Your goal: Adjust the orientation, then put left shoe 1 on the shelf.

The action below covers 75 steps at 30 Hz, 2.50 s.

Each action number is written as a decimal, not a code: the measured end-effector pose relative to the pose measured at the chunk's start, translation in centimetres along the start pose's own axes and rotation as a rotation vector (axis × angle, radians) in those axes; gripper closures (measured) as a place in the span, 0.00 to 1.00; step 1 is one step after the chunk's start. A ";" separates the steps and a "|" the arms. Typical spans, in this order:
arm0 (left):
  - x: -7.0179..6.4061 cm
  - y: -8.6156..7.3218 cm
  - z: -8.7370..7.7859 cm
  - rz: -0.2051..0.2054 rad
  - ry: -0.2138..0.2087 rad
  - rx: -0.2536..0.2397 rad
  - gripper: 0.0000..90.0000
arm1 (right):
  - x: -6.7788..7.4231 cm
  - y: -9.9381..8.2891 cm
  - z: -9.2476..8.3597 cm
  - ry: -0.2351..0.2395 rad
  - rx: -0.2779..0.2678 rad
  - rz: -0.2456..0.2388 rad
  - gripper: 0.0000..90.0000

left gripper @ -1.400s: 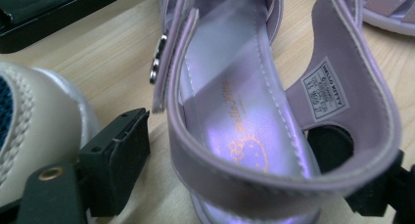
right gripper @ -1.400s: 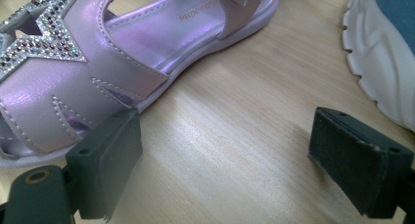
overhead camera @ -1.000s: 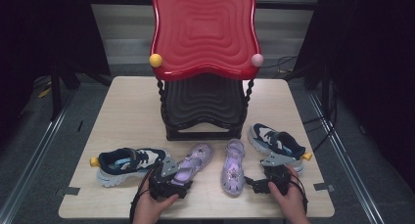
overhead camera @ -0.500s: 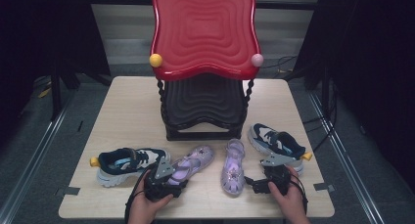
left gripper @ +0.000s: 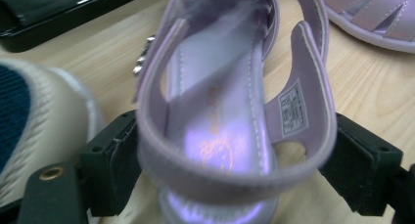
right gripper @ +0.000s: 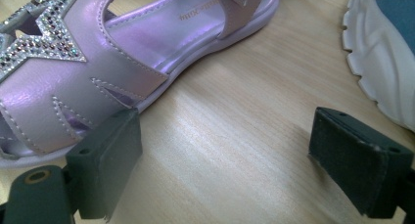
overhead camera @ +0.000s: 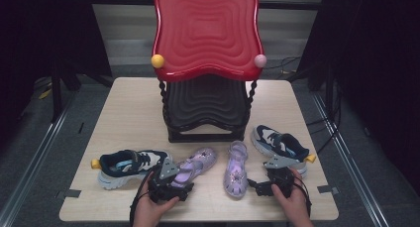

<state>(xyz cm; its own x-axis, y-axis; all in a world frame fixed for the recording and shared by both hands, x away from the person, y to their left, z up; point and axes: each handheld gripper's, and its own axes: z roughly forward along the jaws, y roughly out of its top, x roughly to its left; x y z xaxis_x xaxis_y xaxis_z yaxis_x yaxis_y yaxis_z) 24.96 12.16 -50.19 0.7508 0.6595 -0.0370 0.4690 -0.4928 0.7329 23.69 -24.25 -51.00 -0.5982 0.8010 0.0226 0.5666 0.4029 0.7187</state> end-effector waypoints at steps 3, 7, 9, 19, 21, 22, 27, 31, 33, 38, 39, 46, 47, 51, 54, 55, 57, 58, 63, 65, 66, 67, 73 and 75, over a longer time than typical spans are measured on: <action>-0.1 0.1 0.4 0.014 0.014 0.003 0.19 | 0.0 0.0 0.0 0.000 -0.001 -0.002 0.13; -0.1 0.1 0.7 0.020 0.028 0.009 0.21 | 0.0 0.0 0.0 0.000 -0.001 -0.002 0.13; -0.1 0.1 0.7 0.033 0.033 0.006 0.21 | 0.0 0.0 0.0 0.000 -0.002 -0.002 0.13; -0.1 0.4 1.2 0.006 0.041 0.010 0.24 | 0.0 0.0 0.0 0.000 -0.003 -0.004 0.13; -0.2 0.4 1.2 0.003 0.042 0.008 0.24 | 0.0 0.0 0.0 0.000 -0.002 -0.003 0.13; -0.2 0.4 1.2 0.002 0.042 0.008 0.24 | 0.0 0.0 0.0 0.000 -0.003 -0.005 0.13; -0.2 0.3 1.1 -0.007 0.032 -0.009 0.31 | 0.0 0.0 0.0 0.000 -0.002 -0.003 0.13; -0.1 0.3 1.0 0.003 0.036 -0.009 0.35 | 0.0 0.0 0.0 0.000 -0.002 -0.003 0.13; -0.1 0.3 0.9 -0.002 0.040 -0.008 0.36 | 0.0 0.0 0.0 0.000 -0.003 -0.004 0.13; 0.0 0.3 0.9 -0.007 0.037 -0.014 0.40 | 0.0 0.0 0.0 -0.001 -0.003 -0.004 0.13; 0.0 0.2 0.8 -0.003 0.038 -0.013 0.40 | 0.0 0.0 0.0 0.000 -0.003 -0.004 0.13; 0.1 0.2 0.8 -0.010 0.034 -0.014 0.41 | 0.0 0.0 0.0 0.000 -0.003 -0.004 0.13; 0.0 0.2 0.8 -0.011 0.036 -0.016 0.41 | 0.0 0.0 0.0 -0.001 -0.001 -0.001 0.13; 0.1 0.2 0.8 -0.015 0.032 -0.016 0.42 | 0.0 0.0 0.0 0.000 0.000 0.001 0.13; 0.0 0.2 0.7 -0.017 0.039 -0.018 0.42 | 0.0 0.0 0.0 0.001 0.000 0.000 0.13; 0.0 0.2 0.7 -0.021 0.038 -0.019 0.42 | 0.0 0.0 0.0 0.000 0.000 0.000 0.13; -0.1 0.3 0.5 -0.027 0.039 -0.015 0.42 | 0.0 0.0 0.0 0.001 0.000 0.000 0.13; -0.1 0.3 0.5 -0.024 0.040 -0.014 0.42 | 0.0 0.0 0.0 0.001 0.000 0.000 0.13; -0.2 0.3 0.1 -0.024 0.034 -0.026 0.42 | 0.0 0.0 0.0 0.001 0.000 0.000 0.13; -0.3 0.4 0.0 -0.035 0.030 -0.045 0.42 | 0.0 0.0 0.0 0.001 0.000 0.000 0.13; -0.4 0.5 -0.2 -0.029 0.035 -0.051 0.42 | 0.0 0.0 0.0 0.001 0.000 0.001 0.13; -0.4 0.6 -0.3 -0.027 0.032 -0.056 0.42 | 0.0 0.0 0.0 0.001 0.000 0.001 0.13; -0.5 0.9 -1.1 -0.042 0.043 -0.088 0.42 | 0.0 0.0 0.0 0.001 0.000 0.000 0.13; -0.4 1.0 -1.3 -0.050 0.045 -0.100 0.42 | 0.0 0.0 0.0 0.001 0.000 0.001 0.13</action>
<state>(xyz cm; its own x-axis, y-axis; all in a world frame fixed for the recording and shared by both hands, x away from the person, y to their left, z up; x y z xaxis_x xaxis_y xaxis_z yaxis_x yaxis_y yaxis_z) 24.54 12.14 -48.55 0.7049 0.7078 -0.0461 0.4547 -0.4010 0.7953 23.69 -24.25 -51.00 -0.5982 0.8010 0.0235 0.5670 0.4024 0.7187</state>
